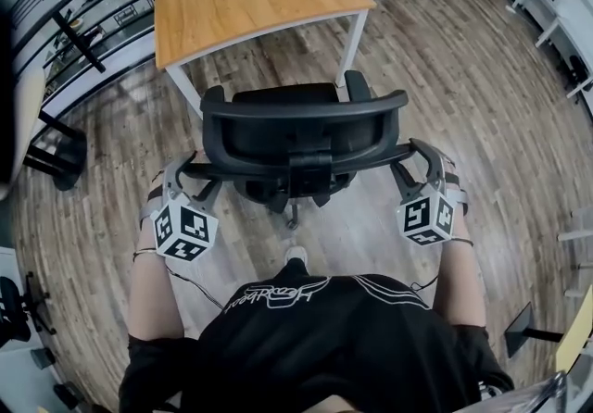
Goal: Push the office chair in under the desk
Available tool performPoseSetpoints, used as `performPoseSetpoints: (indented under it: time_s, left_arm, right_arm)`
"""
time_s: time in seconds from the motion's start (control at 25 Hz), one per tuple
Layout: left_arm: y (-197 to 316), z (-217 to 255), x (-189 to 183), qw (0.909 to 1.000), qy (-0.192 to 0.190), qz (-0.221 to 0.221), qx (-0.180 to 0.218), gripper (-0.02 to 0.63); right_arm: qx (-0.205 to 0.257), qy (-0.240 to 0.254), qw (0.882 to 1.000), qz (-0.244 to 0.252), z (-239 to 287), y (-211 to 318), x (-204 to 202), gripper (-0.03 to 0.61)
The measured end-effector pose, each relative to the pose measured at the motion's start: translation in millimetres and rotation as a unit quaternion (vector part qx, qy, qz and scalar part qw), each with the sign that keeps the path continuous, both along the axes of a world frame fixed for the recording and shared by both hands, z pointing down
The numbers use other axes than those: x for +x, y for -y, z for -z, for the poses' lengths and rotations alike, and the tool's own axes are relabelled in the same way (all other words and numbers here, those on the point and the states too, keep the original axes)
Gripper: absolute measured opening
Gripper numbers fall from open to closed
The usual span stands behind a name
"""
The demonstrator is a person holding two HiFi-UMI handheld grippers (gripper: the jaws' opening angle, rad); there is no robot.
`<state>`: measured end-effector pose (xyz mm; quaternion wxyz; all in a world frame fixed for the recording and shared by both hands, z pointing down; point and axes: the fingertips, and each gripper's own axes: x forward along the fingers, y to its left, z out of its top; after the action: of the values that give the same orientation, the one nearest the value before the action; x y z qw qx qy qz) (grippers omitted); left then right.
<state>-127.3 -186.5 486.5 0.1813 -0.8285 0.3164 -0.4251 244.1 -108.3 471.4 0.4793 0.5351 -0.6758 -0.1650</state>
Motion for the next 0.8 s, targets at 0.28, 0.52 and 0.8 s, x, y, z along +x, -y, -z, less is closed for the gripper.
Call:
performPoseSetpoints:
  time_s: [0.28, 0.52, 0.8]
  left_arm:
    - [79.3, 19.5, 2.1, 0.9999, -0.001, 0.009, -0.009, 0.28]
    - [111.9, 19.8, 0.9, 0.9999, -0.001, 0.008, -0.008, 0.279]
    - [144.6, 18.4, 7.7, 0.9999, -0.007, 0.013, 0.002, 0.279]
  right_arm:
    - [-0.013, -0.005, 1.0, -0.009, 22.6, 86.4, 3.4, 0.265]
    - [-0.017, -0.001, 1.0, -0.006, 22.5, 117.2, 2.1, 0.265]
    - [-0.012, -0.003, 1.0, -0.008, 20.7, 154.6, 10.3, 0.265]
